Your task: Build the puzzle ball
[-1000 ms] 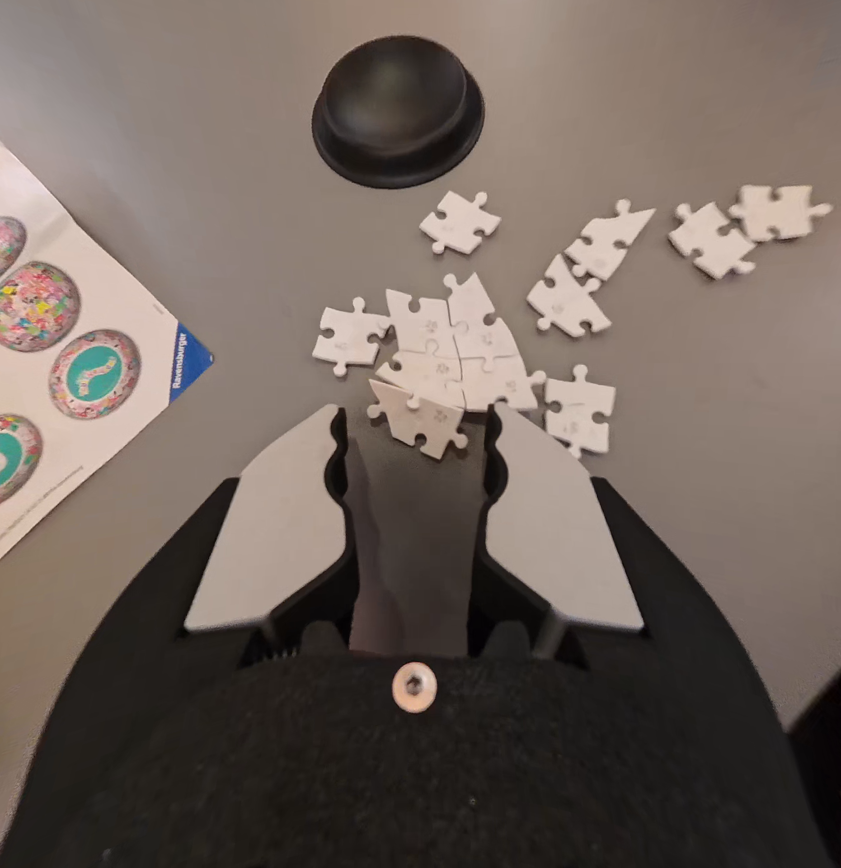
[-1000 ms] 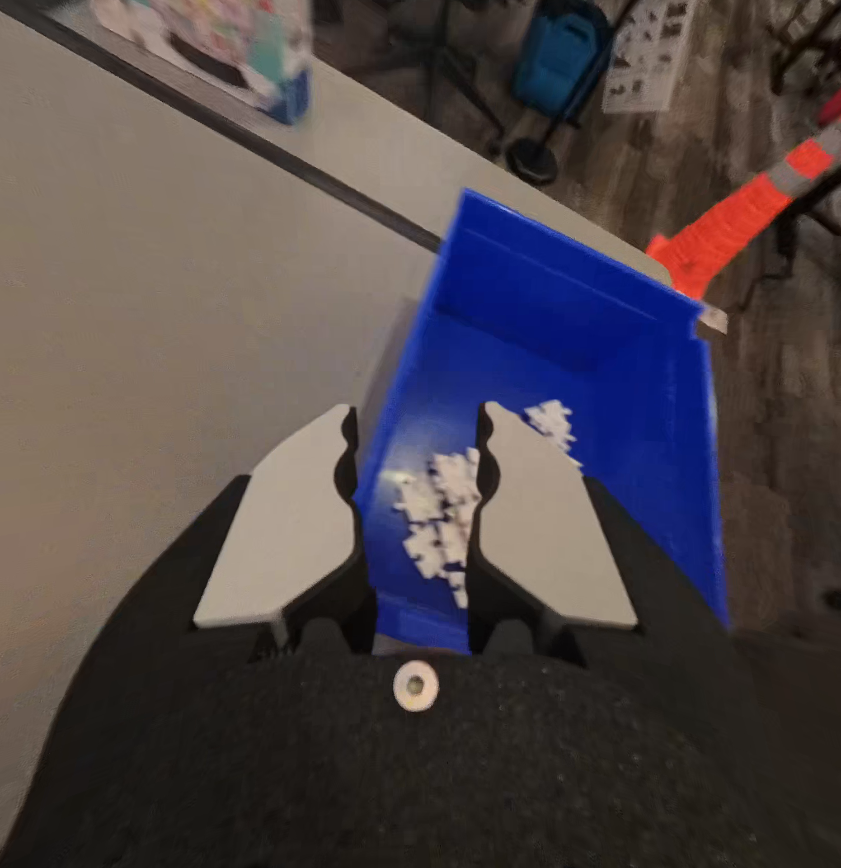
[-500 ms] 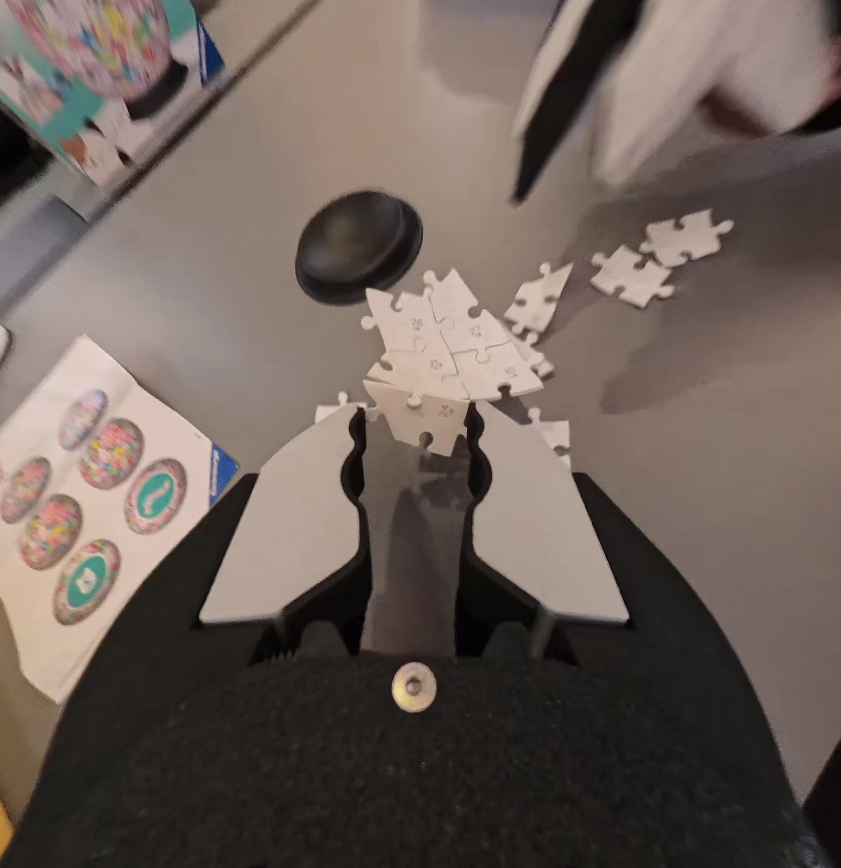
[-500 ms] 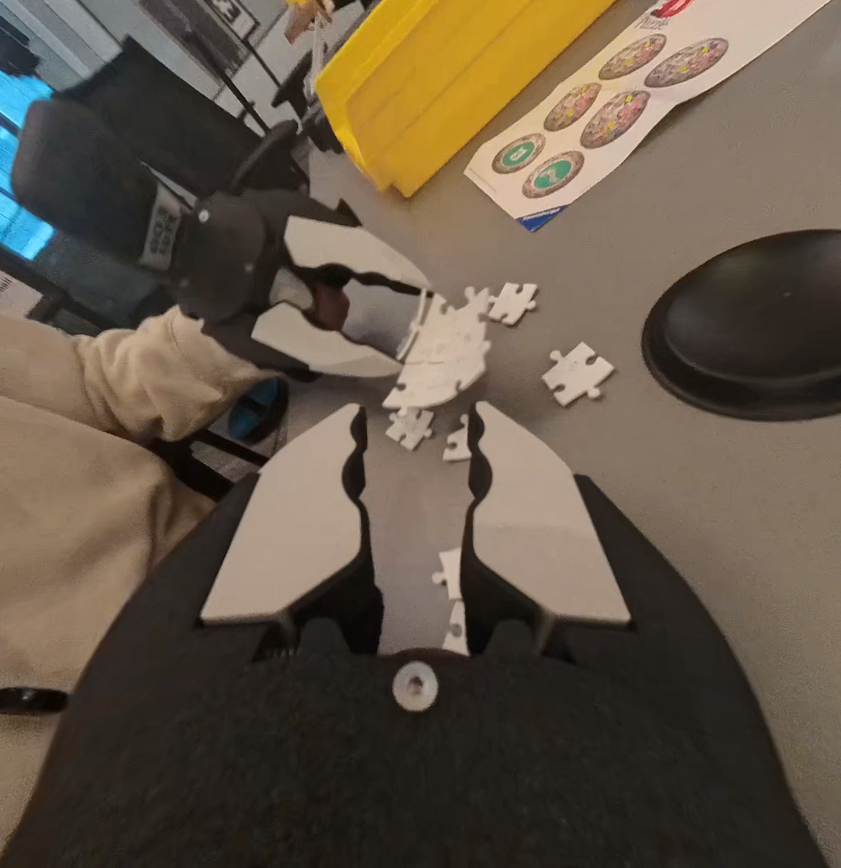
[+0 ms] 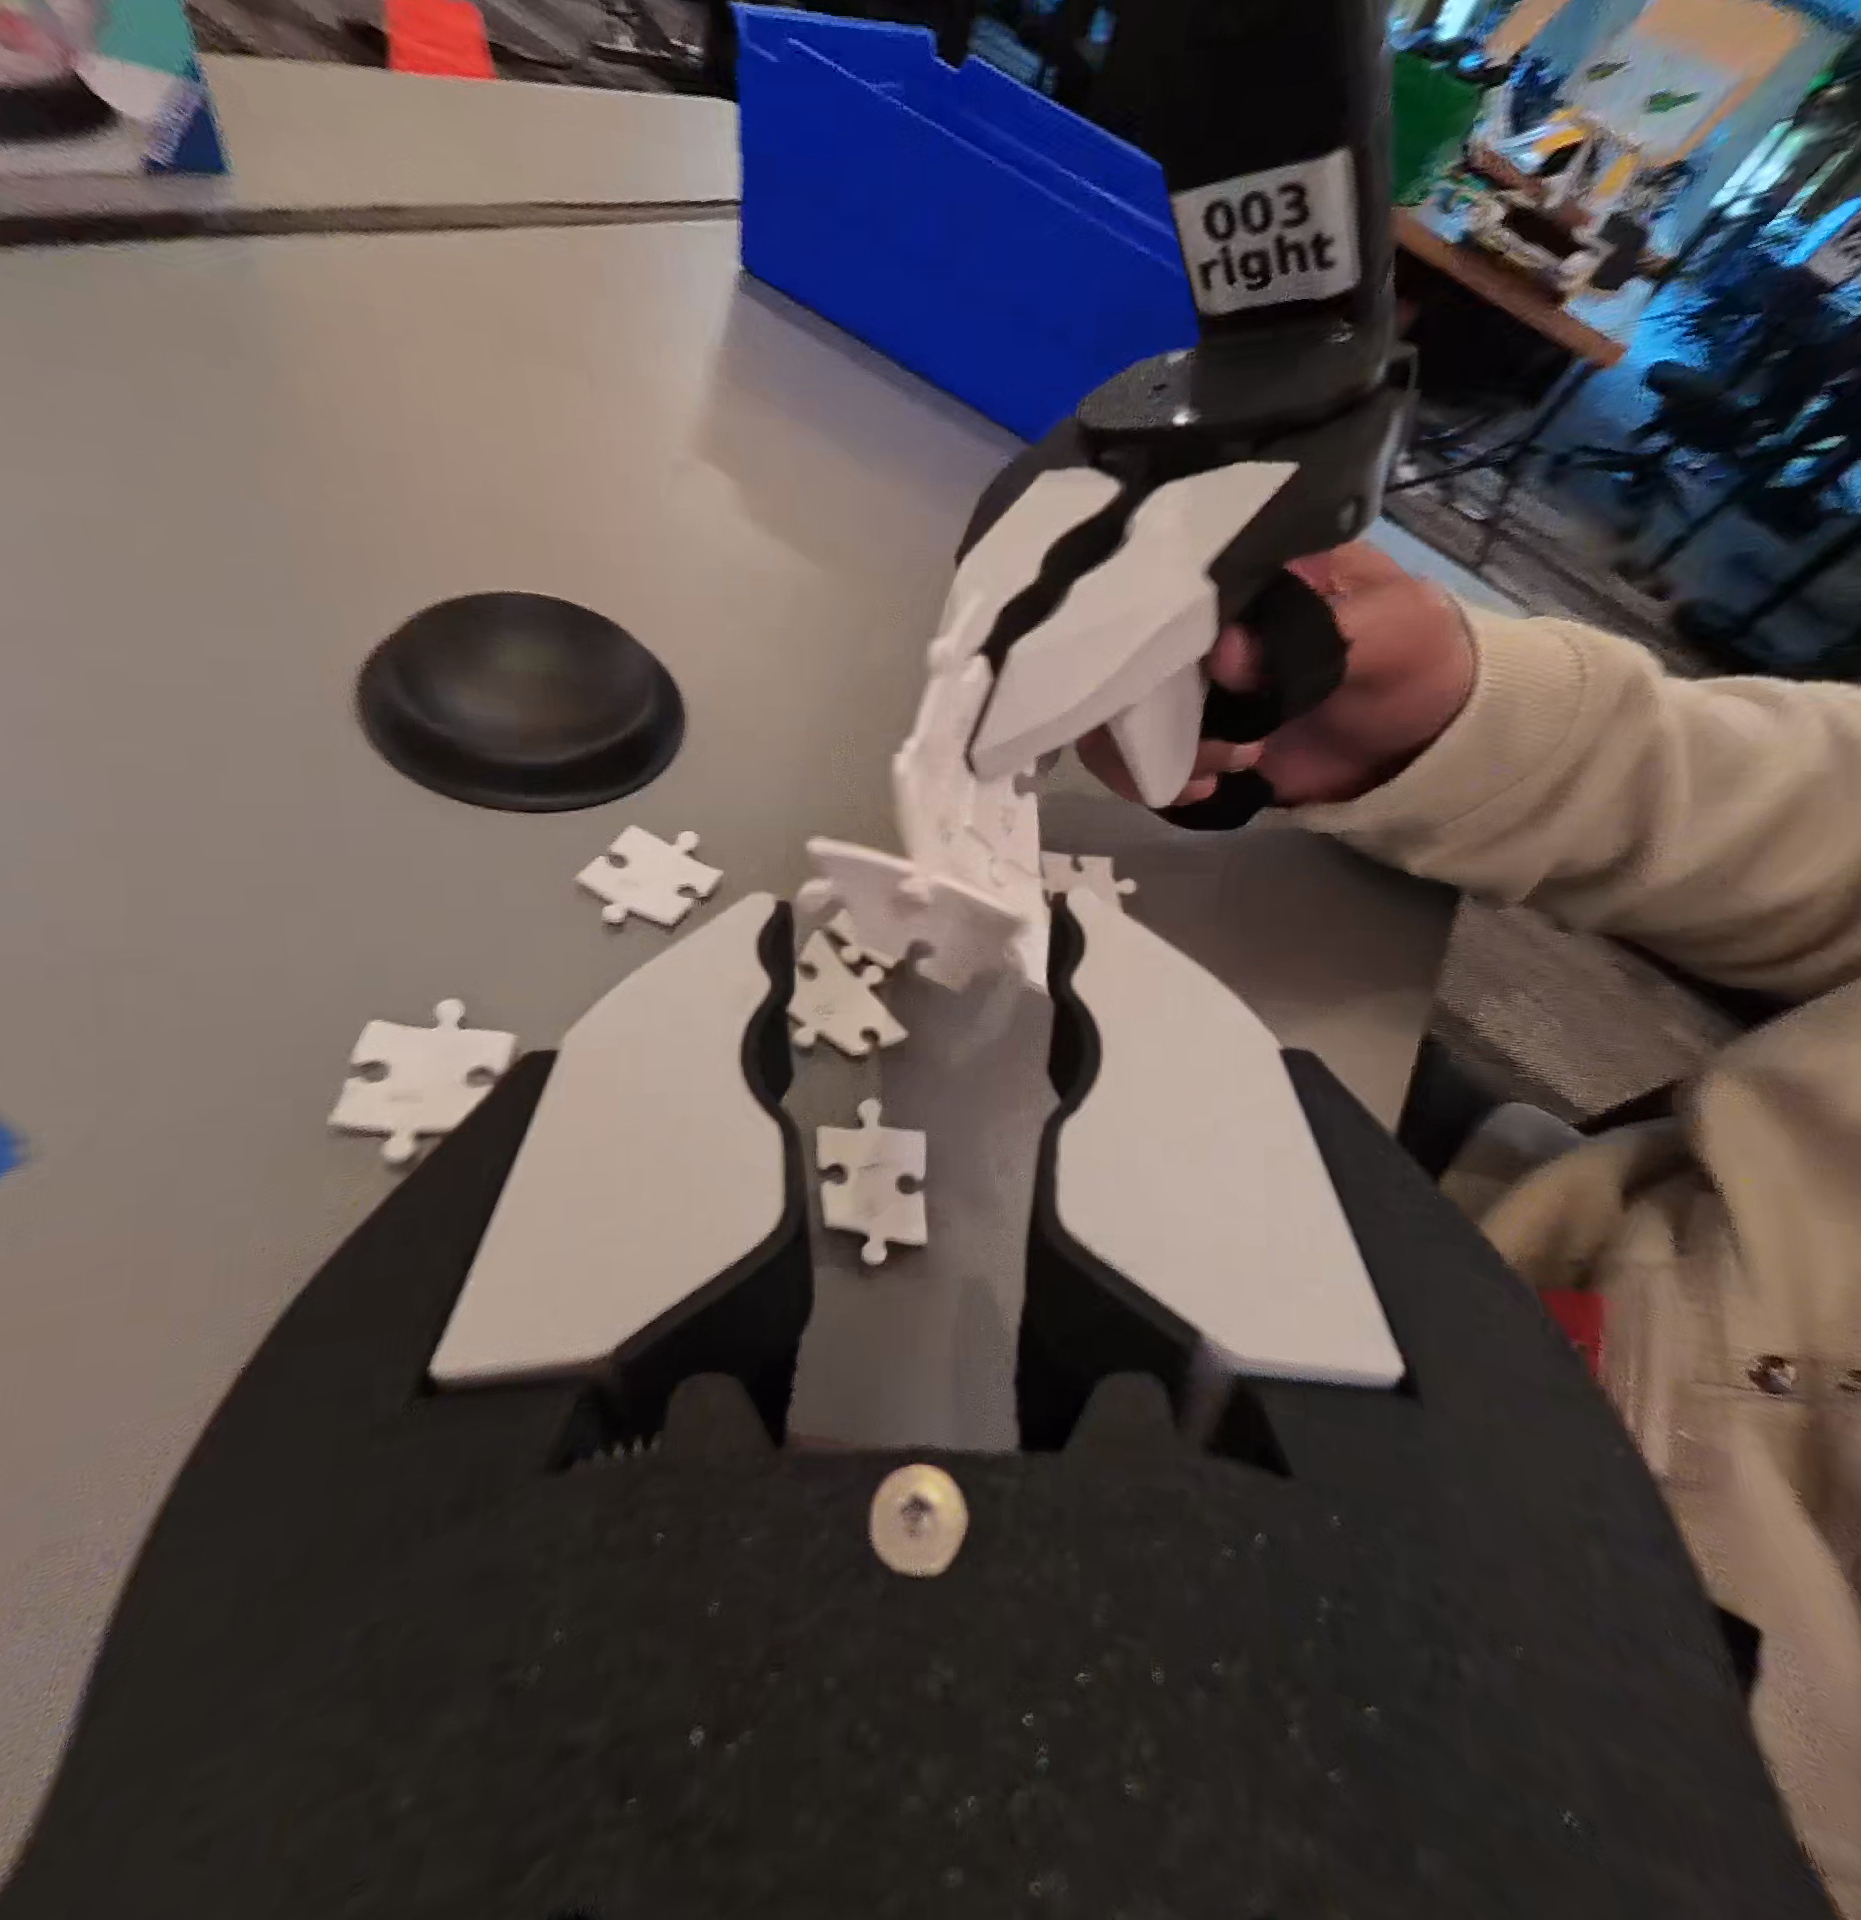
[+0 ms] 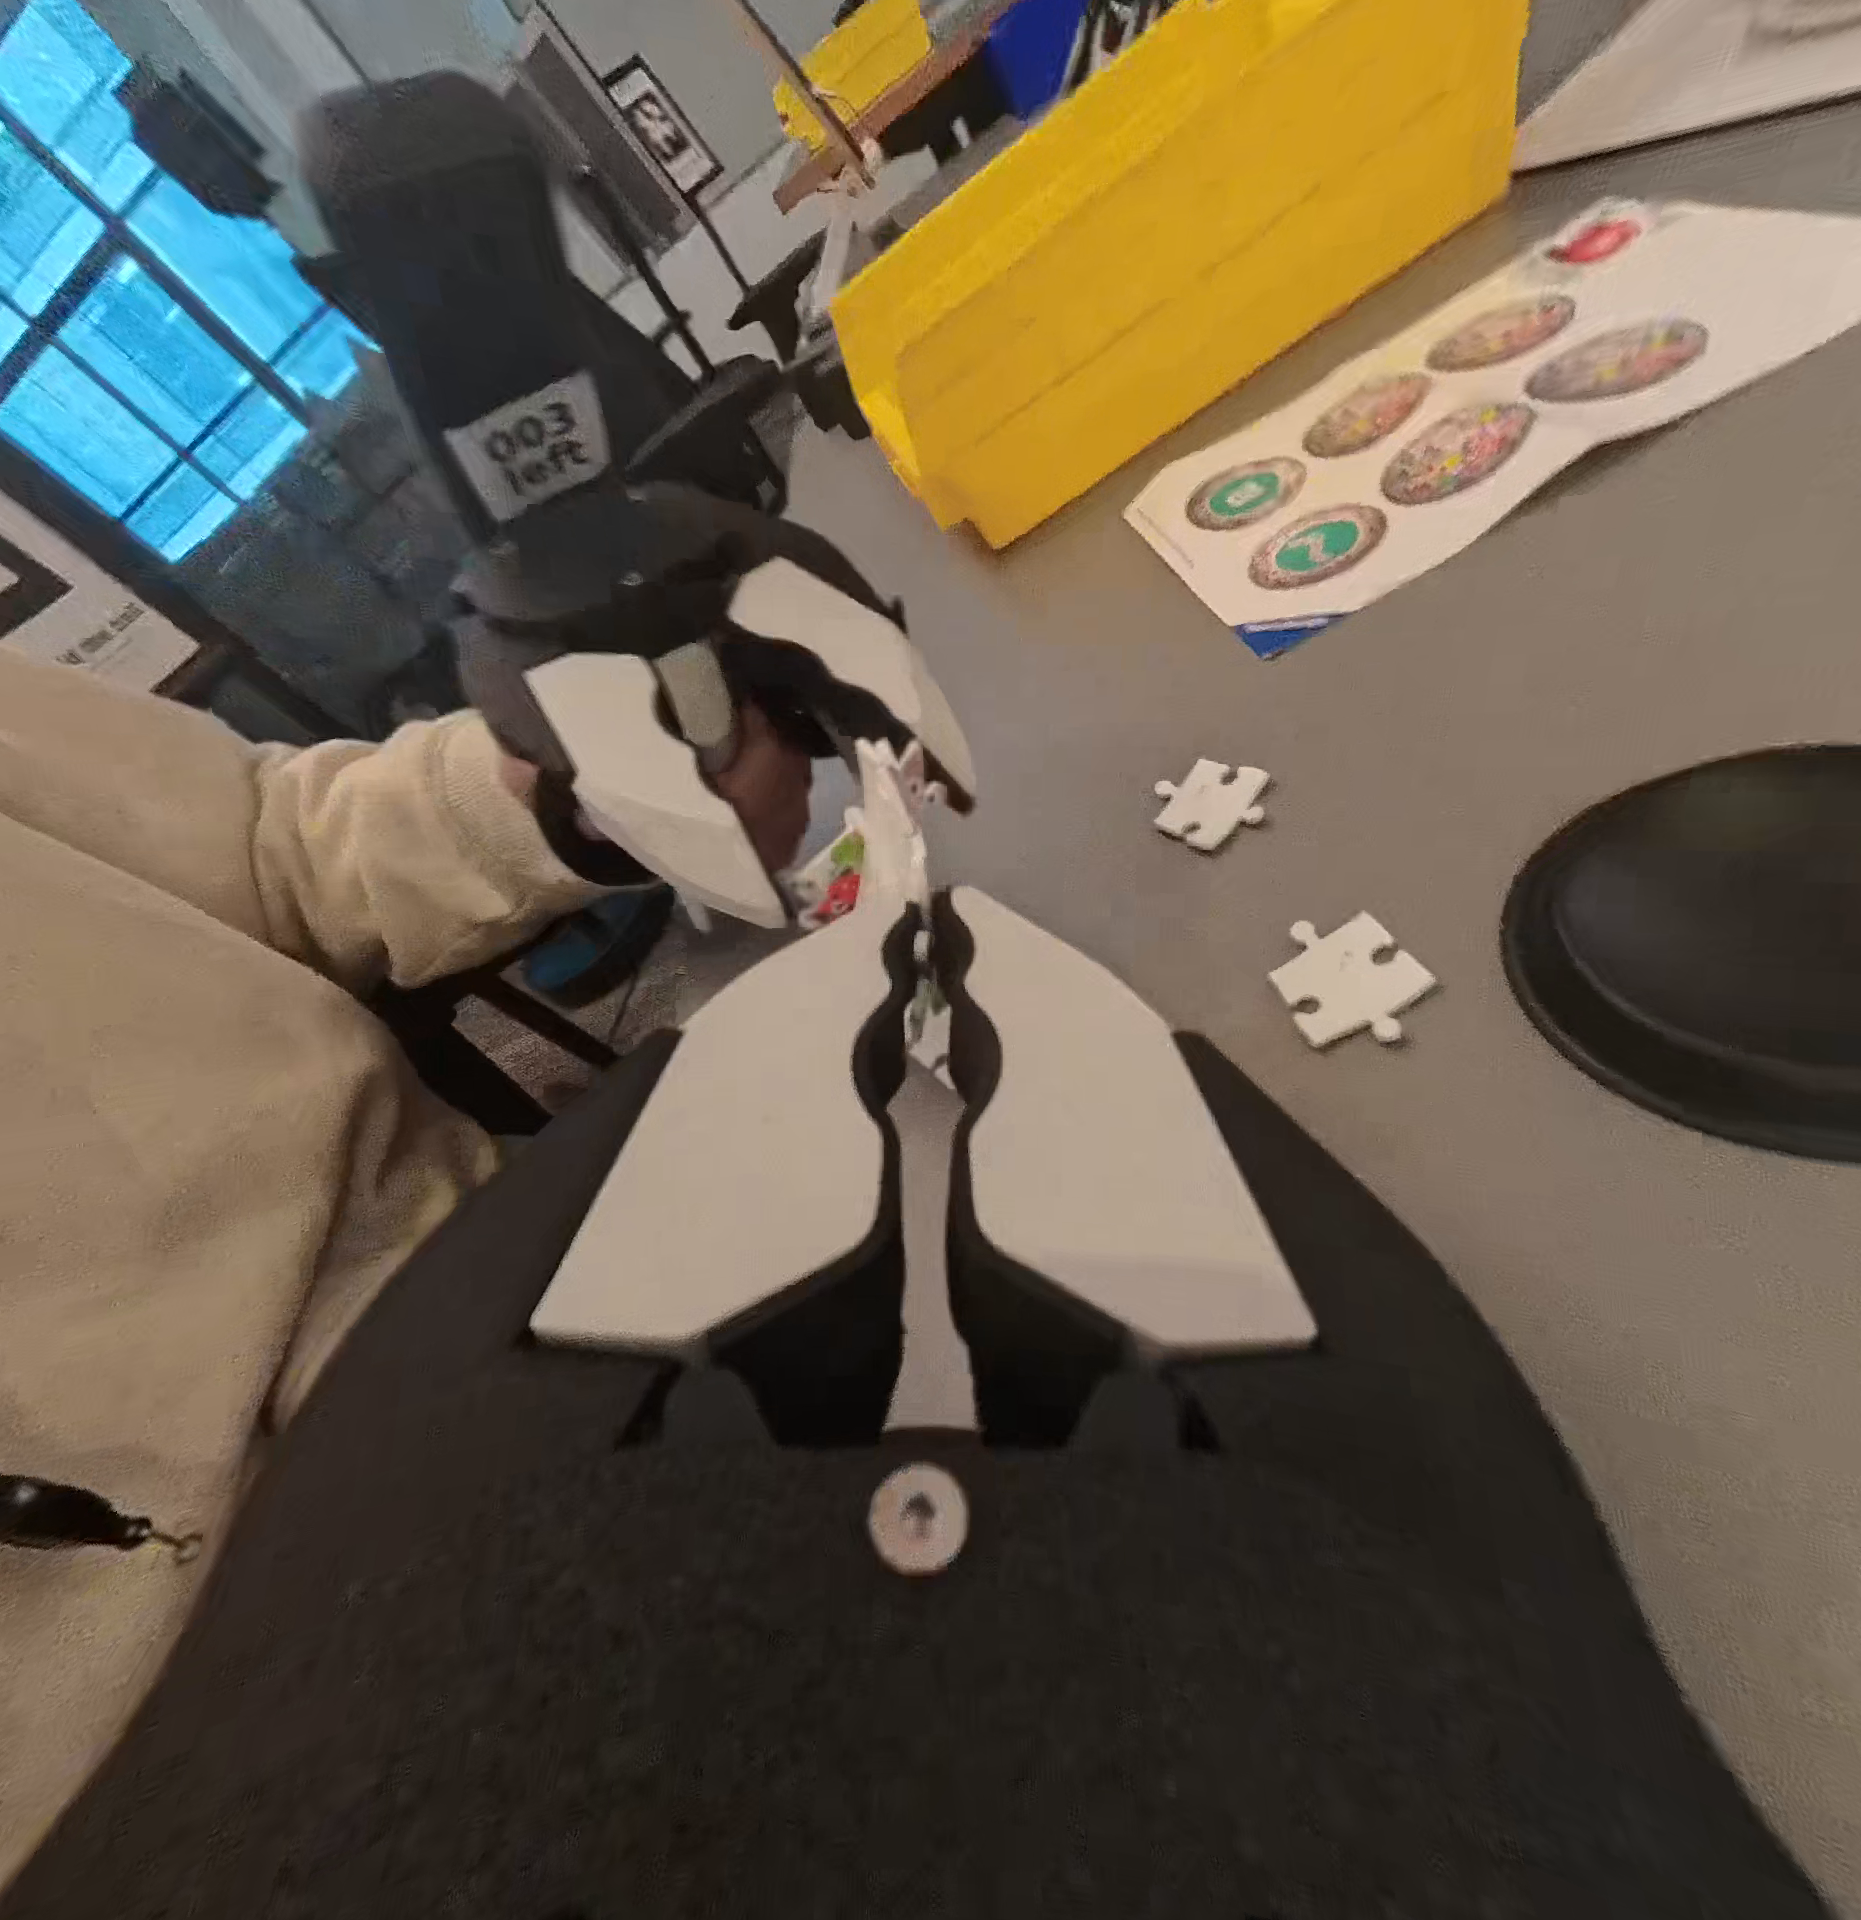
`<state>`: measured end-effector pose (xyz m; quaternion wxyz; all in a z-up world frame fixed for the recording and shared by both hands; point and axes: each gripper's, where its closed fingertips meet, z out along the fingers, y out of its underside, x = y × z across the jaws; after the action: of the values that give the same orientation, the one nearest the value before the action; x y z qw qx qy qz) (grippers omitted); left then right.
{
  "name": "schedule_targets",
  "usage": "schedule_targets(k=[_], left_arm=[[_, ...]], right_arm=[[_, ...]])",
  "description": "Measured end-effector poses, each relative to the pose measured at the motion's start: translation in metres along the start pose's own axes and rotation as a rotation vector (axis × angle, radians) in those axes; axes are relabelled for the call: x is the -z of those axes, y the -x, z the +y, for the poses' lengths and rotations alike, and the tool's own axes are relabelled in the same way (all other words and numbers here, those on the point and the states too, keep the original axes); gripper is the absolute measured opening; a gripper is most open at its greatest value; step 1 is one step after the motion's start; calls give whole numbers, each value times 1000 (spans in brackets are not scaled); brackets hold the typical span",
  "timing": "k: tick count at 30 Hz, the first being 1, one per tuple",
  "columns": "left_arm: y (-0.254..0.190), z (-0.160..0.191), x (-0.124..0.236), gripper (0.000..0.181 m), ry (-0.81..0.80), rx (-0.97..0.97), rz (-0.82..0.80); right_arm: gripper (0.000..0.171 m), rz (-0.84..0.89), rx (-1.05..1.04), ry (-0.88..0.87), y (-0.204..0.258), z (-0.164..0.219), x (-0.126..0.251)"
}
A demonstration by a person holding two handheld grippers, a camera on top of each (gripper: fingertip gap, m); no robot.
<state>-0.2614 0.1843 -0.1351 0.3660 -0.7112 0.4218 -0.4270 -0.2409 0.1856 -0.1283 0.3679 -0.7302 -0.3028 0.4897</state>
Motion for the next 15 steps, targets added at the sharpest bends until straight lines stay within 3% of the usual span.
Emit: schedule_targets(k=[2, 3, 6, 7, 15], left_arm=[[-8, 4, -7, 42, 13, 11, 71], [-15, 5, -9, 28, 10, 15, 116], [-16, 5, -10, 19, -4, 44, 132], [-16, 6, -9, 7, -8, 53, 139], [0, 5, 0, 0, -58, 112, 84]], right_arm=[[2, -13, 35, -1, 10, -1, -2], [2, -5, 53, 3, 12, 0, -3], [2, 36, 62, 14, 7, 2, -2], [2, 36, 49, 16, 7, 4, -1], [2, 149, -38, -10, -19, 7, 21]])
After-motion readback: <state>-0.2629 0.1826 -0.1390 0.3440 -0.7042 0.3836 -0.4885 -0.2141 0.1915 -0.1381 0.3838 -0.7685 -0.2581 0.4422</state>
